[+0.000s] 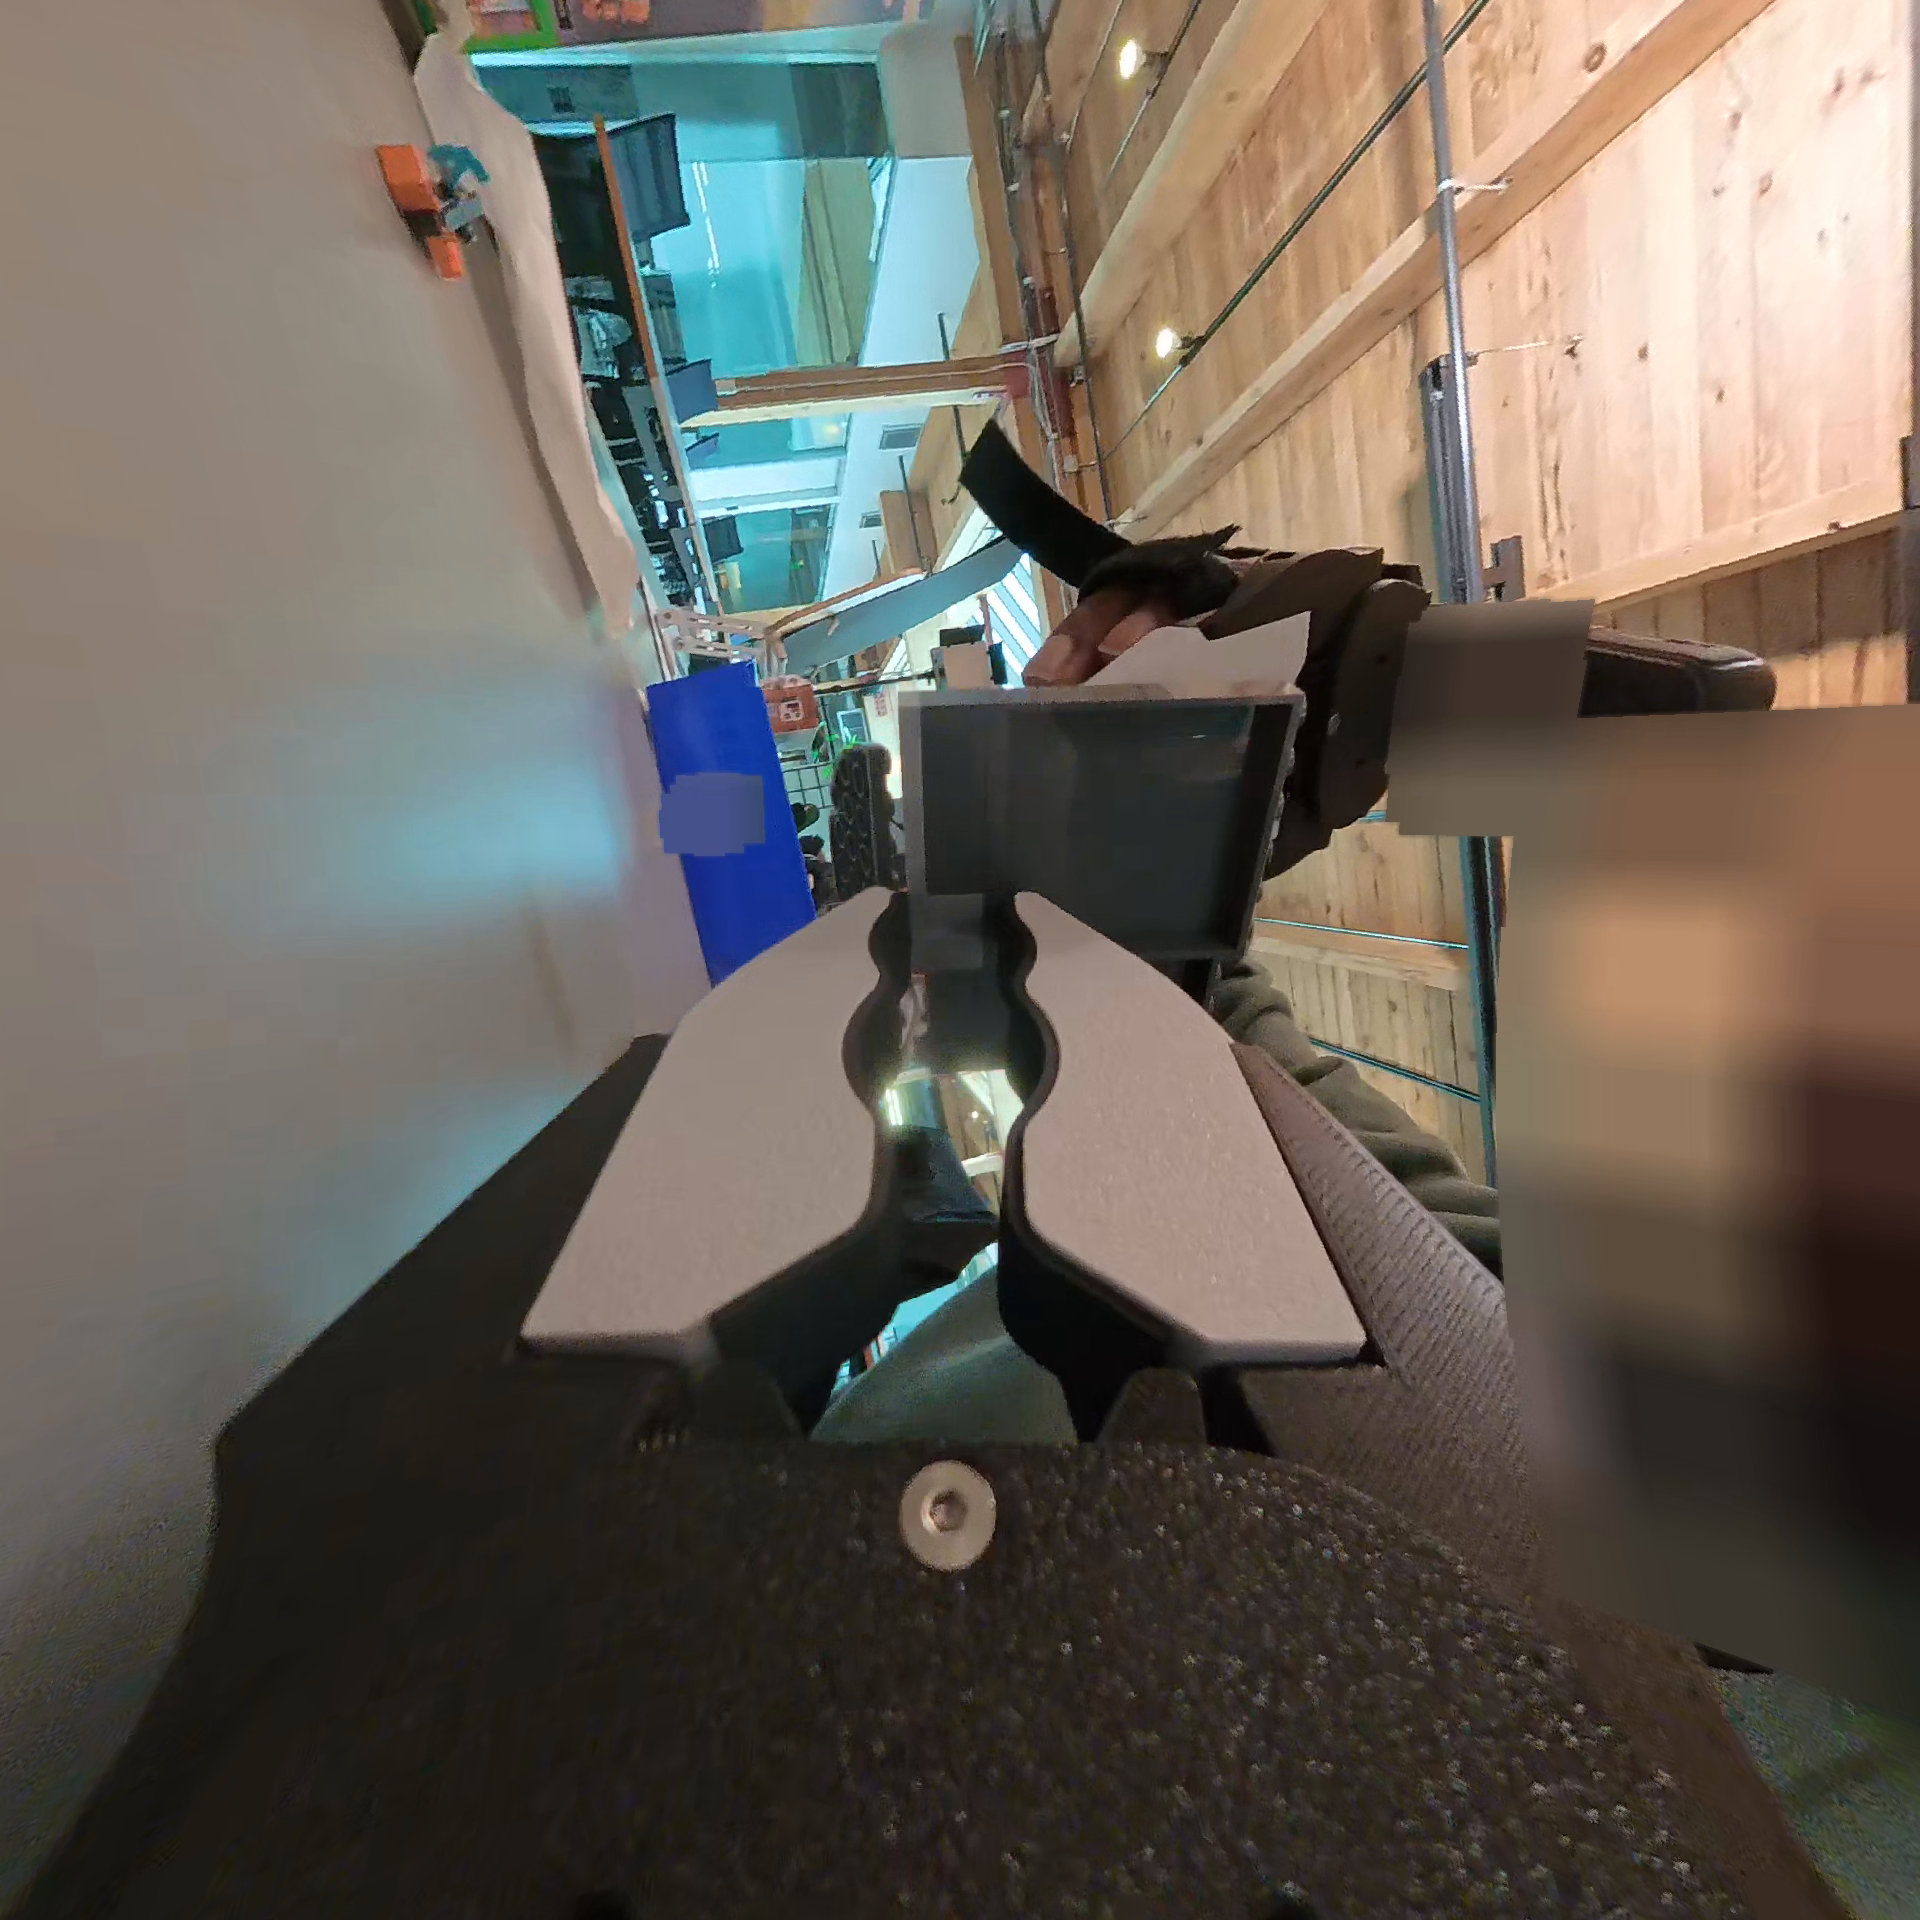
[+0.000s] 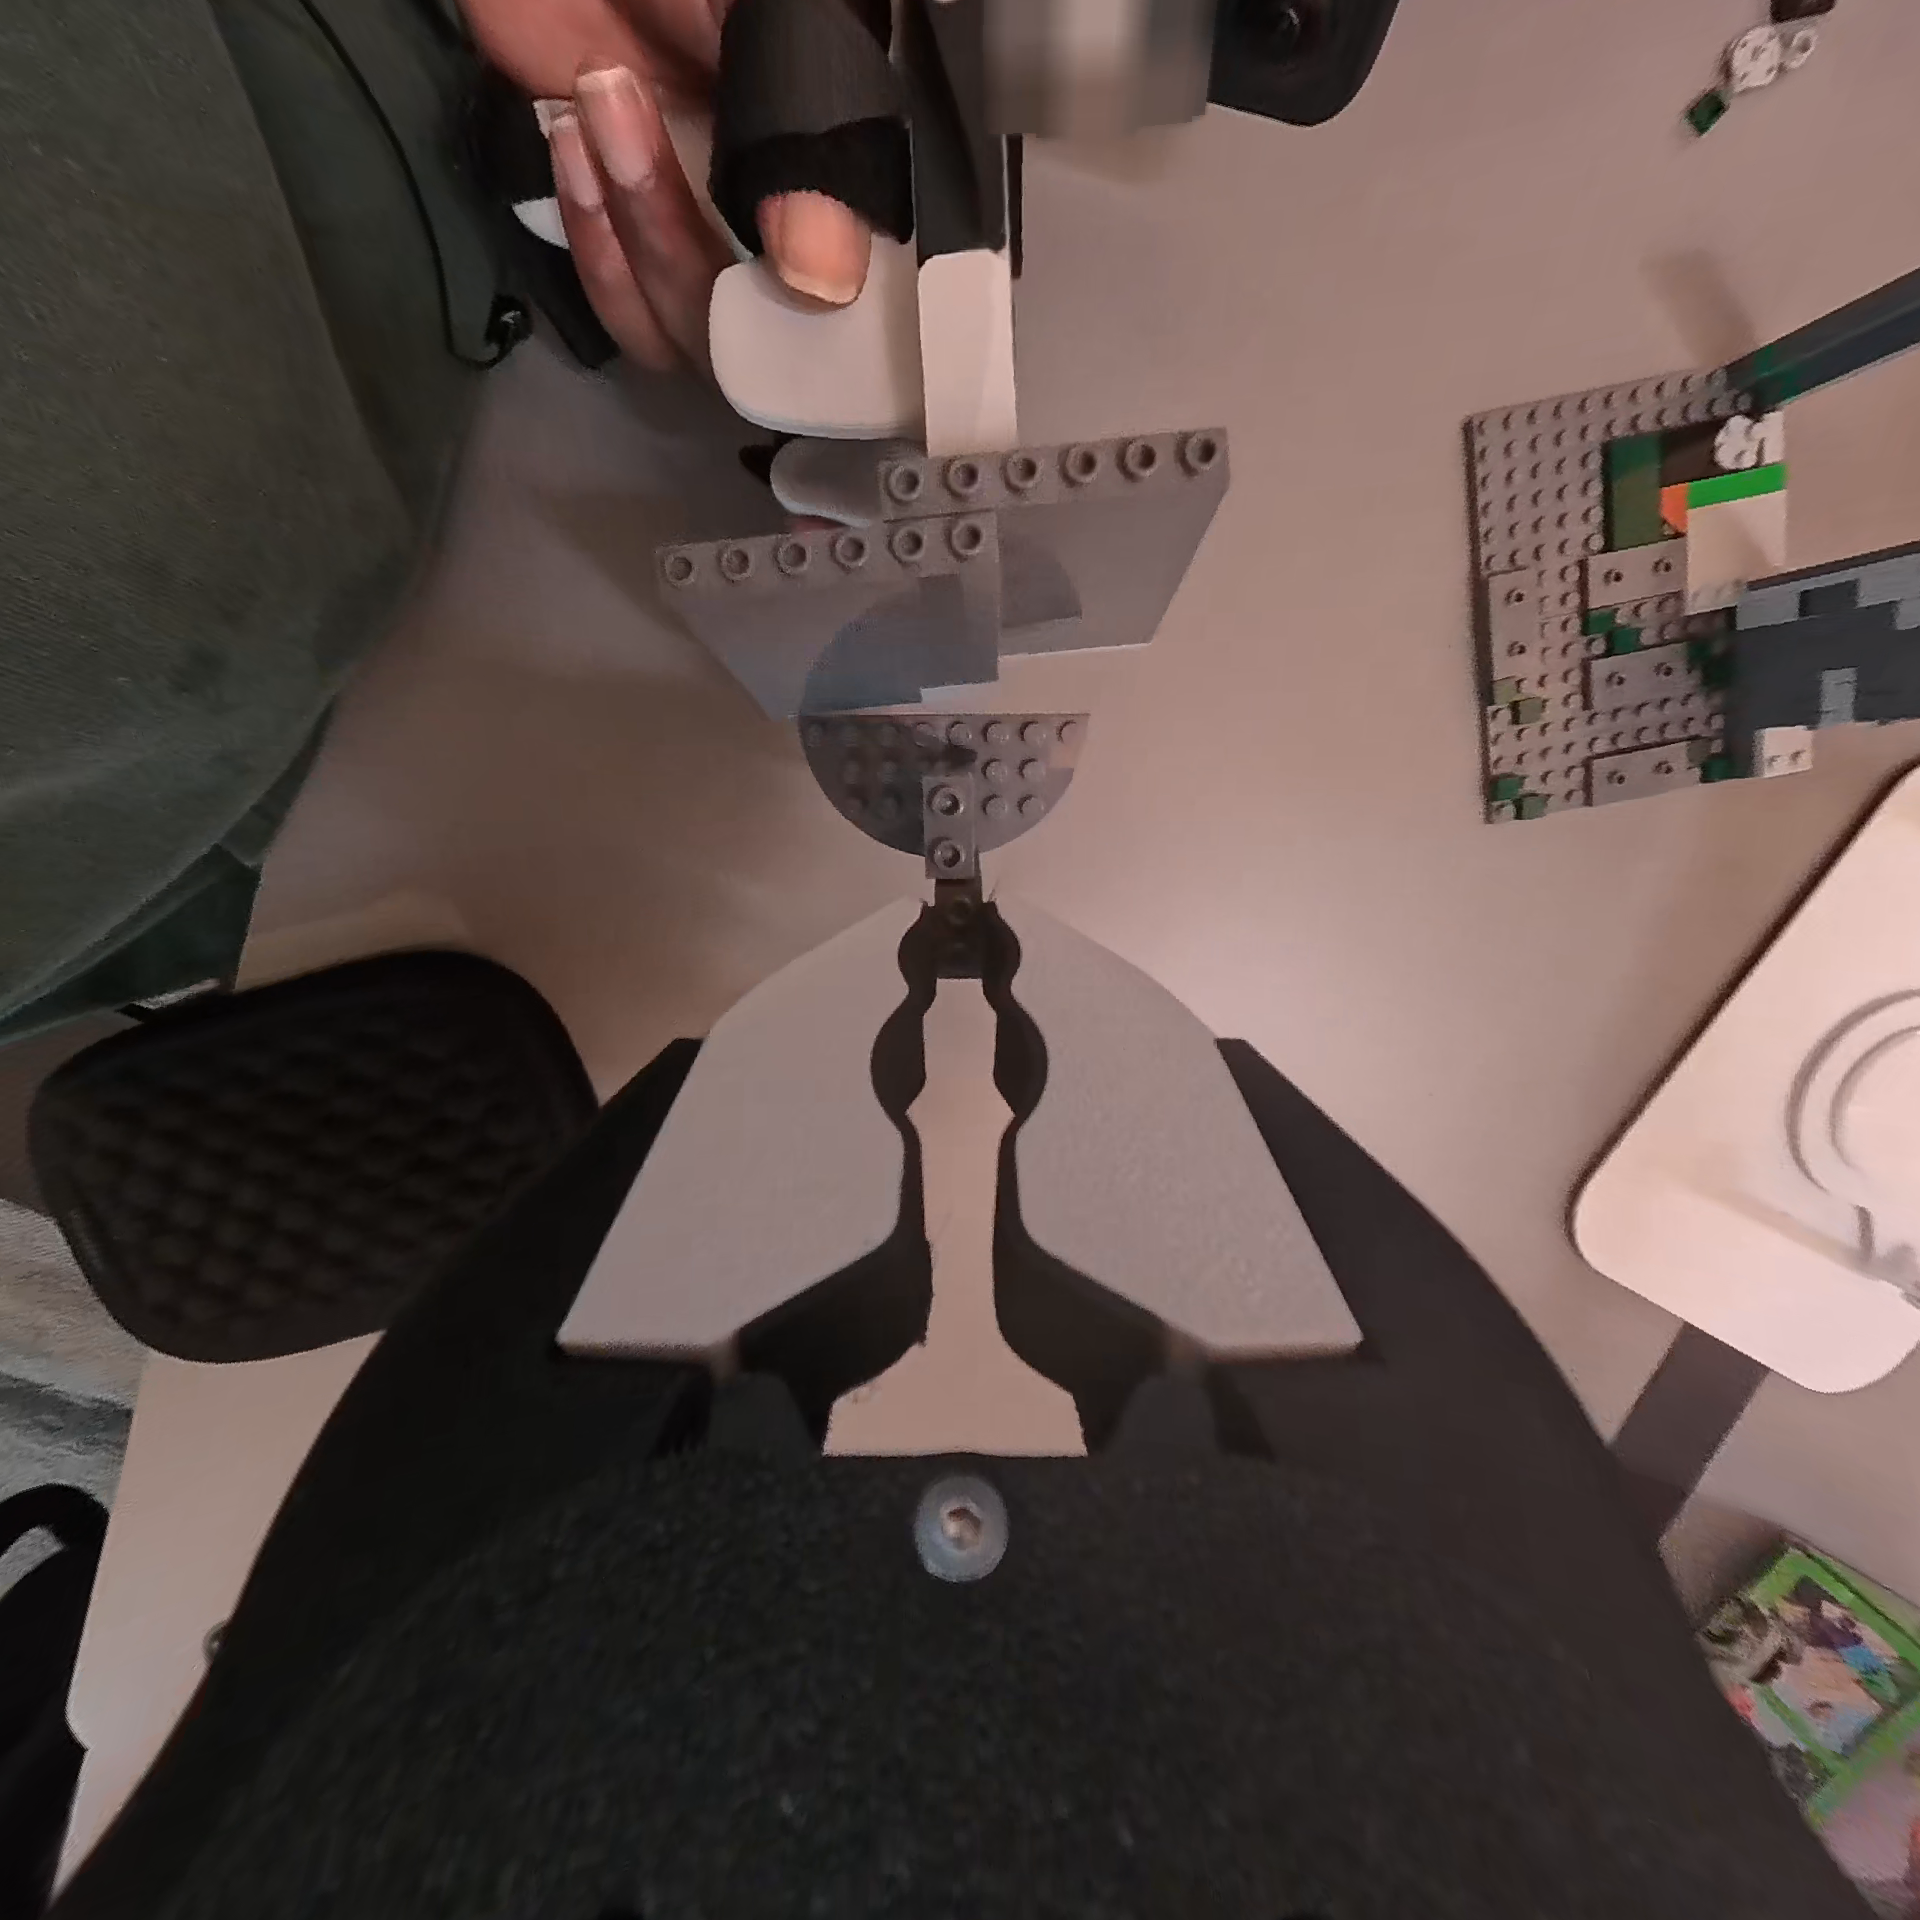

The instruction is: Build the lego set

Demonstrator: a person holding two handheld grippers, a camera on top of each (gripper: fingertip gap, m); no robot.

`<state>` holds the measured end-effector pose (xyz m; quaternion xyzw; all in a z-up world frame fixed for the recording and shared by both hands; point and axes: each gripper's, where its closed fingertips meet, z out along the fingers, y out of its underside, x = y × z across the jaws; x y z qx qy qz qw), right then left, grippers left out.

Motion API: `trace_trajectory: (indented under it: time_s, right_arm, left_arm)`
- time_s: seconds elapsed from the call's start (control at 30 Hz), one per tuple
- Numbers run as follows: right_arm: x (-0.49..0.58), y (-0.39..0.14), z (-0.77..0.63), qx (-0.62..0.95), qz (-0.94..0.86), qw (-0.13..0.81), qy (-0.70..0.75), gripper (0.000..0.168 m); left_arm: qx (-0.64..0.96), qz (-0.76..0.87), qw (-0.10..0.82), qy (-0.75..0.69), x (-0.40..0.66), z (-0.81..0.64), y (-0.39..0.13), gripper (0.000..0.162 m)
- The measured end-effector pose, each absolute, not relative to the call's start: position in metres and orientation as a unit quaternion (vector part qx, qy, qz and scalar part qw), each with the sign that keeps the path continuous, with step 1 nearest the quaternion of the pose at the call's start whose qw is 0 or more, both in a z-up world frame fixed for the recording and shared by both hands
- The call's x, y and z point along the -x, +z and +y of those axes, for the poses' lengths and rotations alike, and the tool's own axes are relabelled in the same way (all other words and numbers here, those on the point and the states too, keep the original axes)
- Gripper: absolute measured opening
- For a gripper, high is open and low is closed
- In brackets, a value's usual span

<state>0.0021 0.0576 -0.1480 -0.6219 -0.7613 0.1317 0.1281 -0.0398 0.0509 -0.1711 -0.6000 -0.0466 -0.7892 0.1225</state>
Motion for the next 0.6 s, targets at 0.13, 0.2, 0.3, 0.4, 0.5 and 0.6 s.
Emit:
trace_trajectory:
  time_s: [0.13,0.2,0.3,0.4,0.5,0.6]
  right_arm:
    - [-0.006,-0.156,0.057,0.622,-0.766,0.116,0.115,0.008]
    - [-0.004,-0.156,0.056,0.621,-0.768,0.111,0.11,0.007]
    - [-0.001,-0.153,0.055,0.617,-0.773,0.108,0.101,0.008]
    - [0.002,-0.15,0.053,0.611,-0.778,0.111,0.098,0.008]
    - [0.005,-0.147,0.051,0.604,-0.782,0.122,0.098,0.008]
    - [0.008,-0.141,0.048,0.597,-0.782,0.139,0.111,0.008]
  left_arm:
    - [0.608,-0.036,0.117,-0.784,0.036,0.049,-0.176,0.016]
    - [0.612,-0.027,0.119,-0.782,0.034,0.048,-0.176,0.016]
    - [0.611,-0.016,0.123,-0.782,0.032,0.047,-0.176,0.016]
    - [0.613,-0.004,0.137,-0.778,0.032,0.046,-0.175,0.016]
    - [0.616,0.017,0.161,-0.771,0.032,0.045,-0.175,0.016]
    - [0.614,0.038,0.186,-0.766,0.034,0.043,-0.173,0.016]
